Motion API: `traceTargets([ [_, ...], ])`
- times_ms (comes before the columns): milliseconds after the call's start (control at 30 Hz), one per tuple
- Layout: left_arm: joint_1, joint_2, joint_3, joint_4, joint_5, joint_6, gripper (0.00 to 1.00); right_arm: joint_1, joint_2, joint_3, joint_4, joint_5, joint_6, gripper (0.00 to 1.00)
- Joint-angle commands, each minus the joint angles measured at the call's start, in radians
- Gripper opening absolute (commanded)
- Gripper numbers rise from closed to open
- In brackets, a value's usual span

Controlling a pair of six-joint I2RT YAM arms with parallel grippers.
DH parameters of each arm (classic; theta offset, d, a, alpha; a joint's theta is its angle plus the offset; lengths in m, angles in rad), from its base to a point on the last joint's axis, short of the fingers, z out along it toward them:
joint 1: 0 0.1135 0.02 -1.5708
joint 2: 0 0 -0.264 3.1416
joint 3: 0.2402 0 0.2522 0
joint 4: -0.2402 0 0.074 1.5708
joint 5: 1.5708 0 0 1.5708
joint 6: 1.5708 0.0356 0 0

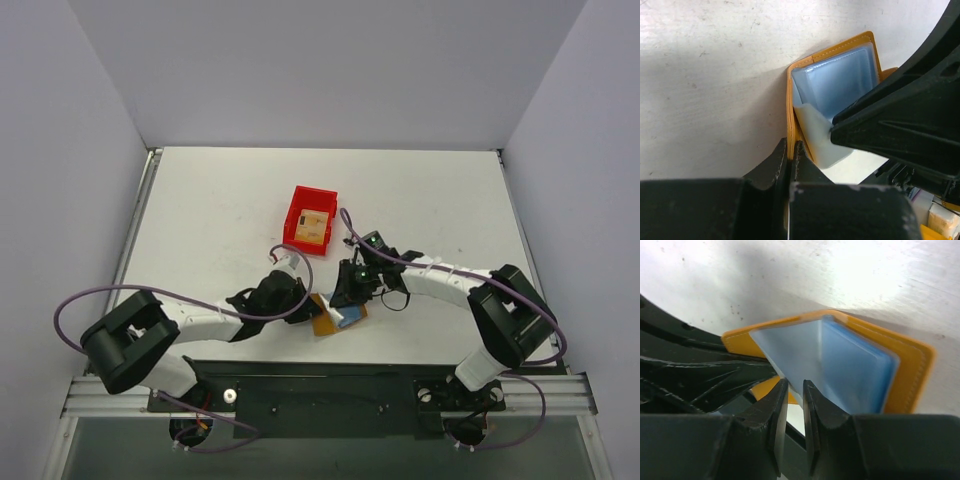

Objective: Put the credit cards into the card holder
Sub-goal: Open the card holder at the center of the board.

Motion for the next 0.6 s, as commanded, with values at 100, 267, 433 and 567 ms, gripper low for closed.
traceTargets([
  [100,0.016,0.076,0.061,0.088,0.067,0.066,0.0,0.008,0.027,-0.034,0.147,-0.124,0.073,0.15],
  [267,0.035,0.116,0.067,0.125,0.086,0.108,0.0,0.003,0.025,-0.054,0.17,-0.123,0.086,0.15],
  [433,0.059,0.177,0.079,0.169,0.127,0.146,0.0,-0.009,0.01,-0.083,0.215,-0.132,0.107,0.16],
  [567,0.065,0.222,0.087,0.192,0.155,0.154,0.0,-0.037,-0.009,-0.109,0.242,-0.131,0.126,0.19],
])
